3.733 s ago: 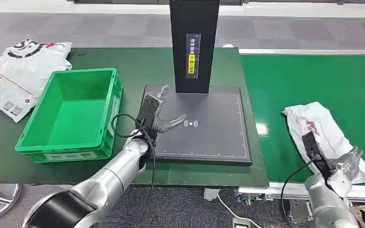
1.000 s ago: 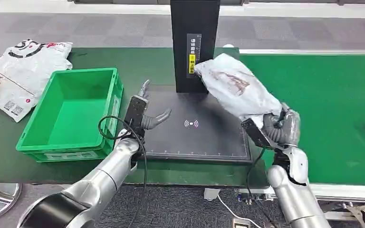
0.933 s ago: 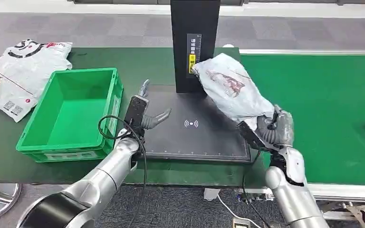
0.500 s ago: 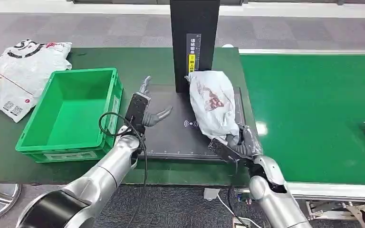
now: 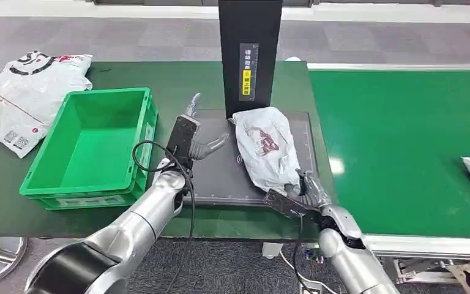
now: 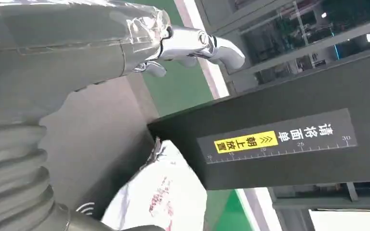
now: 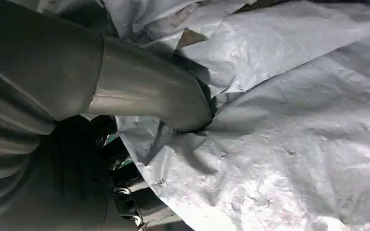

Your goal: Moved the parcel from conveyor to table for the left to box.

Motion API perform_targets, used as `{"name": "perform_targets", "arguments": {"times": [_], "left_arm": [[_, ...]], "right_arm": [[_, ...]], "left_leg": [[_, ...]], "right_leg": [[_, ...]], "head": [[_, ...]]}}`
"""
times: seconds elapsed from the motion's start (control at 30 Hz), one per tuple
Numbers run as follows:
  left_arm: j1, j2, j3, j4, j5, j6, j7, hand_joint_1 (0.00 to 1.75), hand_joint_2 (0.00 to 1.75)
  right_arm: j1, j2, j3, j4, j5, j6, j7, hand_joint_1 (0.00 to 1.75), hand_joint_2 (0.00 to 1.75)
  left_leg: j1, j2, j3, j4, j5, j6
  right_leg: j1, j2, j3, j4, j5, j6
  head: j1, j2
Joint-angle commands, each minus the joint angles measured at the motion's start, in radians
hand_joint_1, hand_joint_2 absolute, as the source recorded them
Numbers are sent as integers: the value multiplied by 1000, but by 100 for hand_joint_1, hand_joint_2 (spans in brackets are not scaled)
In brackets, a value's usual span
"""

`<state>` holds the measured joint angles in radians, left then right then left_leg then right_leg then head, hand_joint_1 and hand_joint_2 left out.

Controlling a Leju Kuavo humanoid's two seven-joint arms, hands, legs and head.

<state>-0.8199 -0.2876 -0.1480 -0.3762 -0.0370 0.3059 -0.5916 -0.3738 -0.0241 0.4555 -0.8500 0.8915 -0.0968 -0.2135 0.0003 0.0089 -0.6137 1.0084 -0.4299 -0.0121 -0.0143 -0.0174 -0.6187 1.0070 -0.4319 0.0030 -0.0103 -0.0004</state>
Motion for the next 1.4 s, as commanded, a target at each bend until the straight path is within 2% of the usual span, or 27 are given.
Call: {"name": "perform_targets", "arguments": {"times": [0.03,0.2,0.23,0.27,0.8,0.93,1.0,1.1,1.13,1.2,1.23,1.27,1.4], "left_arm": [[-43,2,-29,60,15,3,-6,0,175],[-41,3,-30,59,15,2,-16,0,175],[-41,5,-32,60,14,2,-18,0,175],[-42,6,-31,60,14,1,-19,0,175],[-42,7,-31,61,14,0,-19,0,175],[-45,7,-36,67,10,5,-6,0,175],[-47,5,-42,68,7,0,-2,0,175],[-54,1,-57,65,-6,-5,15,0,175],[-60,0,-69,62,-19,2,11,0,175],[-73,-1,-88,63,-37,-4,36,0,175],[-77,-4,-93,62,-42,-3,46,0,175],[-85,-9,-115,67,-57,-34,97,0,175],[-73,-39,-192,67,-120,-41,135,0,175]], "right_arm": [[-145,86,121,261,47,-173,-91,175,175],[-140,104,129,231,110,-354,-114,175,175],[-136,109,114,224,96,-369,-127,112,175],[-132,109,102,215,80,-376,-138,0,175],[-133,105,99,211,76,-371,-144,0,175],[-124,99,15,179,-37,-445,-199,0,175],[-121,85,-47,150,-155,-413,-245,0,175],[-117,69,-91,133,-234,-356,-253,0,175],[-113,69,-114,133,-291,-285,-254,0,175],[-119,72,-132,144,-331,-257,-265,0,175],[-125,73,-133,151,-322,-294,-270,0,175],[-124,93,-204,146,-431,-352,-358,0,175],[-151,80,-291,151,-600,-399,-418,0,175]], "left_leg": [[1,3,2,0,-1,0],[0,2,2,0,-1,-1],[1,2,3,0,-1,-1],[1,2,2,0,-1,-1],[1,1,3,-1,-1,-1],[1,0,2,0,-1,0],[1,-1,2,0,-1,0],[0,-1,0,0,0,0],[0,-2,1,1,0,0],[1,-3,0,1,0,0],[1,-2,0,0,0,0],[0,-2,0,1,0,0],[1,-3,0,1,0,0]], "right_leg": [[1,4,1,-1,0,-1],[0,3,1,-1,0,0],[1,4,3,-1,0,0],[1,3,1,-1,0,0],[1,3,3,-2,0,0],[1,2,3,-1,0,0],[1,1,2,-1,0,0],[-1,-1,0,0,0,0],[0,0,1,0,0,0],[0,-1,1,0,0,0],[1,-1,1,-1,0,0],[0,-1,0,0,0,0],[0,-1,1,0,-1,0]], "head": [[0,0],[0,0],[0,0],[0,0],[0,0],[0,0],[0,0],[0,0],[0,0],[0,0],[0,0],[0,0],[0,0]]}}
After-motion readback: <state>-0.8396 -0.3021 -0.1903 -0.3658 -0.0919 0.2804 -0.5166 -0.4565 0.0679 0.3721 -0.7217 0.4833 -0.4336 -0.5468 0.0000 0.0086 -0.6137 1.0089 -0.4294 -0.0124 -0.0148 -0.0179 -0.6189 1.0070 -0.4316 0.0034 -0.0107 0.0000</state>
